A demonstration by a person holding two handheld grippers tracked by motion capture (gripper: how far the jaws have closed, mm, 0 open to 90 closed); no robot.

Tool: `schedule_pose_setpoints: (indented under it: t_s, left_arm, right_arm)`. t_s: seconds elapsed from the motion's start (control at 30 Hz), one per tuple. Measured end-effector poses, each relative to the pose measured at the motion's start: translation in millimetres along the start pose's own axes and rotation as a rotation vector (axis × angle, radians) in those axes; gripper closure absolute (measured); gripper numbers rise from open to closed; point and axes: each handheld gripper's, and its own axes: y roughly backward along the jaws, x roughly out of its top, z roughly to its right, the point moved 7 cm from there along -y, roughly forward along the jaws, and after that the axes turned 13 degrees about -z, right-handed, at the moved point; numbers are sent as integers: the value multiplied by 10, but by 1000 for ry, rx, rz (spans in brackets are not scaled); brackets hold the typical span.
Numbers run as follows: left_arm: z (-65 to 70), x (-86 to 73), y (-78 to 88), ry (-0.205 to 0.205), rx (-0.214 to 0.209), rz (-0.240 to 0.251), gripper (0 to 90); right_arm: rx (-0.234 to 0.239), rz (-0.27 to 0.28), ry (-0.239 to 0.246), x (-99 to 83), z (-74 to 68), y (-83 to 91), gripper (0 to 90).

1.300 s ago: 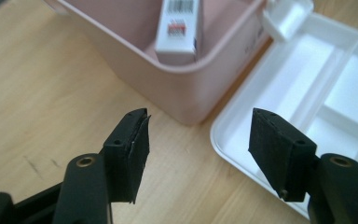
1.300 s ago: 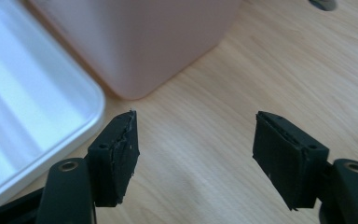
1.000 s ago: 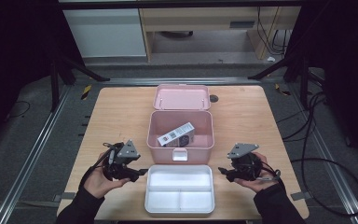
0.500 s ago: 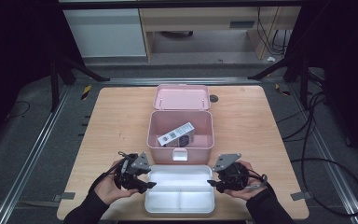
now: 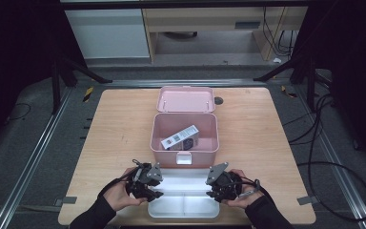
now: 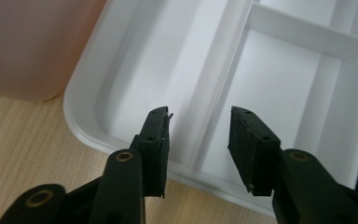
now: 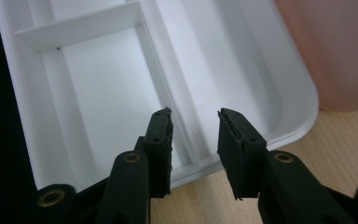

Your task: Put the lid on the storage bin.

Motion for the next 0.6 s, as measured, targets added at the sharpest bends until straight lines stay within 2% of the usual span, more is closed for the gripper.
schedule_pose_setpoints:
  t_s: [0.07, 0.33, 0.5, 0.53, 0.6]
  left_arm:
    - [1, -4, -31, -8, -4, -15, 605]
    - [-5, 13, -91, -47, 1, -57, 678]
    - [-21, 24, -116, -70, -6, -79, 721]
    - [-19, 24, -122, -77, -9, -85, 728]
    - [-3, 22, -142, -98, -26, -99, 727]
  right_arm:
    - [14, -19, 3, 5, -14, -17, 695]
    - [23, -109, 68, 47, -27, -98, 743]
    - [31, -145, 88, 57, -35, -131, 768]
    - [34, -155, 80, 59, -40, -132, 776]
    - [34, -160, 83, 67, -26, -138, 794]
